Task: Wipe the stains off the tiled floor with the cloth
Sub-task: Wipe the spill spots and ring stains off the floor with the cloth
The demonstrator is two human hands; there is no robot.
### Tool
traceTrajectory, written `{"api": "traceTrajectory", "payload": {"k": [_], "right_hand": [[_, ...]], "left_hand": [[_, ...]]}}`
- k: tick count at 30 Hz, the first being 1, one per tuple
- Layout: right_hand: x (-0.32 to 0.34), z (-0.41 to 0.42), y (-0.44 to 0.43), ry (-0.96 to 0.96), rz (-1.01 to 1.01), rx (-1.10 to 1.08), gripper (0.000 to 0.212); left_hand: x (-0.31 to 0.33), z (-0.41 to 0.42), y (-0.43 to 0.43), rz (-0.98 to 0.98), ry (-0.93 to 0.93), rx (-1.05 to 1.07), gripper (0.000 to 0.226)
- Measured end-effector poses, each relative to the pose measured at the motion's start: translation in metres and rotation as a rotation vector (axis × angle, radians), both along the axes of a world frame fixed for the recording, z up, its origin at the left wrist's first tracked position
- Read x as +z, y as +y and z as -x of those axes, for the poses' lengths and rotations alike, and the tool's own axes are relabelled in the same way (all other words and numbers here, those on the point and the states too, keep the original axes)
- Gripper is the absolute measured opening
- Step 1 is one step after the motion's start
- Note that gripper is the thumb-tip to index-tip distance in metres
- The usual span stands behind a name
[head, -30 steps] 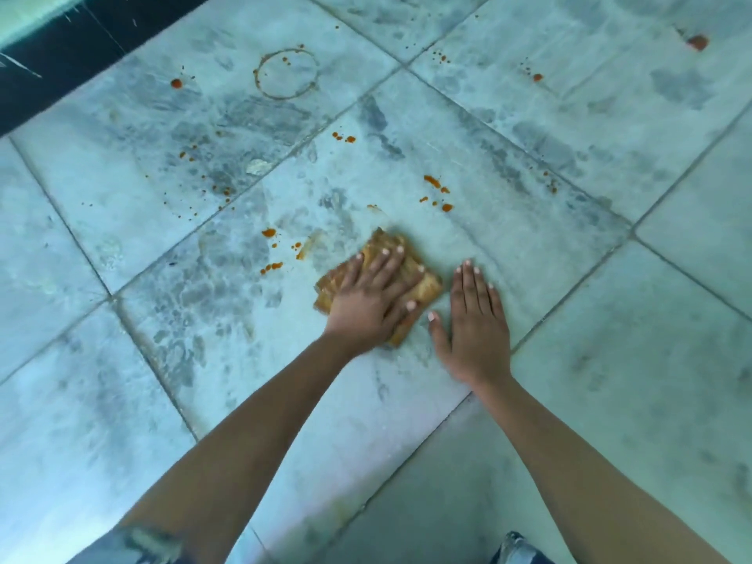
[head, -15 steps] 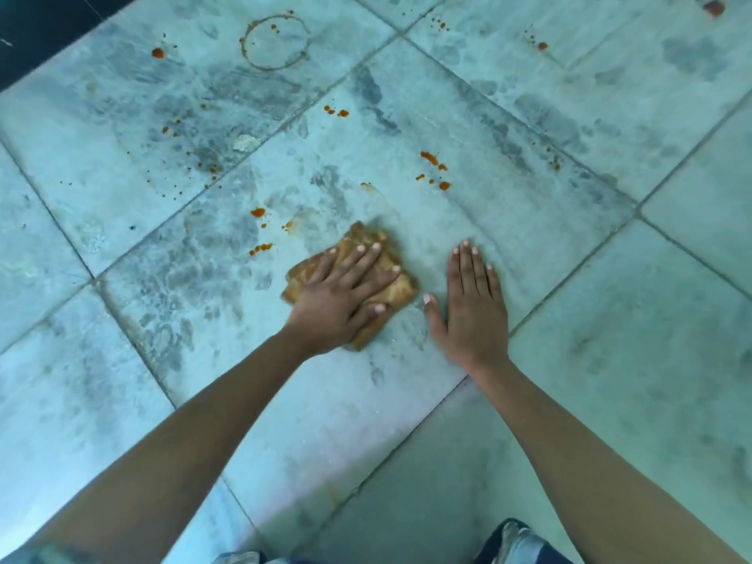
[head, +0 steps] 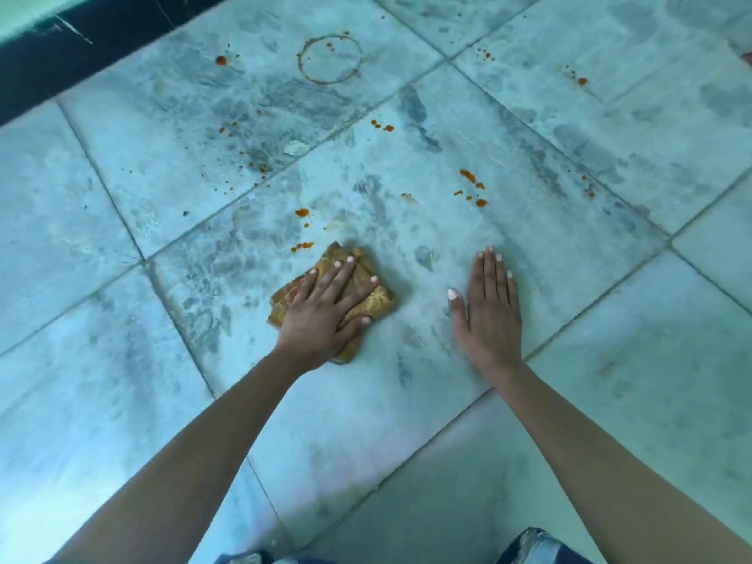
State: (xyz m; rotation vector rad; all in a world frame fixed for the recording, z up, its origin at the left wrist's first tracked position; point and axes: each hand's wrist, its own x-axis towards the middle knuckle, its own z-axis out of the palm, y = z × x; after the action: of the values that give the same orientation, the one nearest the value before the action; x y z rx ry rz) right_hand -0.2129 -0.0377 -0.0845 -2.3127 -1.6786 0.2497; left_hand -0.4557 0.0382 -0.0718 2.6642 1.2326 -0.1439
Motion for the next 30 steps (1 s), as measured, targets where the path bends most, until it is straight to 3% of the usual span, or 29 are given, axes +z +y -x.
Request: {"api": "traceTrajectory", "payload": {"k": [5, 8, 12, 15, 19, 23, 27, 30], "right_hand": [[-0.001, 0.04, 0.03, -0.041, 0.001, 0.272, 0.069], [-0.008, 0.045, 0.04, -0.084, 0.029, 0.298, 0.068], [-0.012, 0.042, 0.041, -0.134, 0.055, 0.292, 0.071], [-0.012, 0.042, 0.041, -0.133, 0.065, 0.281, 0.073], [-0.011, 0.043, 0.039, -0.108, 0.067, 0.285, 0.072], [-0.01, 0.043, 0.04, -0.124, 0.06, 0.285, 0.071], [-0.011, 0.044, 0.041, -0.136, 0.049, 0.278, 0.073], [-0.013, 0.043, 0.04, -0.141, 0.036, 0.277, 0.073]], "left_hand": [[0.005, 0.0, 0.045, 0.029, 0.021, 0.272, 0.057], [0.007, -0.019, 0.045, 0.02, 0.046, 0.232, 0.055], [0.0, 0.032, -0.007, -0.004, 0.028, 0.071, 0.057], [-0.004, 0.069, 0.014, -0.002, 0.012, 0.334, 0.061], [0.0, 0.04, 0.079, 0.043, -0.021, 0.598, 0.055], [0.004, -0.005, 0.091, 0.071, -0.068, 0.464, 0.054], [0.0, 0.025, 0.036, 0.005, -0.071, 0.2, 0.06], [-0.005, 0.062, 0.046, -0.067, -0.065, 0.442, 0.063]]}}
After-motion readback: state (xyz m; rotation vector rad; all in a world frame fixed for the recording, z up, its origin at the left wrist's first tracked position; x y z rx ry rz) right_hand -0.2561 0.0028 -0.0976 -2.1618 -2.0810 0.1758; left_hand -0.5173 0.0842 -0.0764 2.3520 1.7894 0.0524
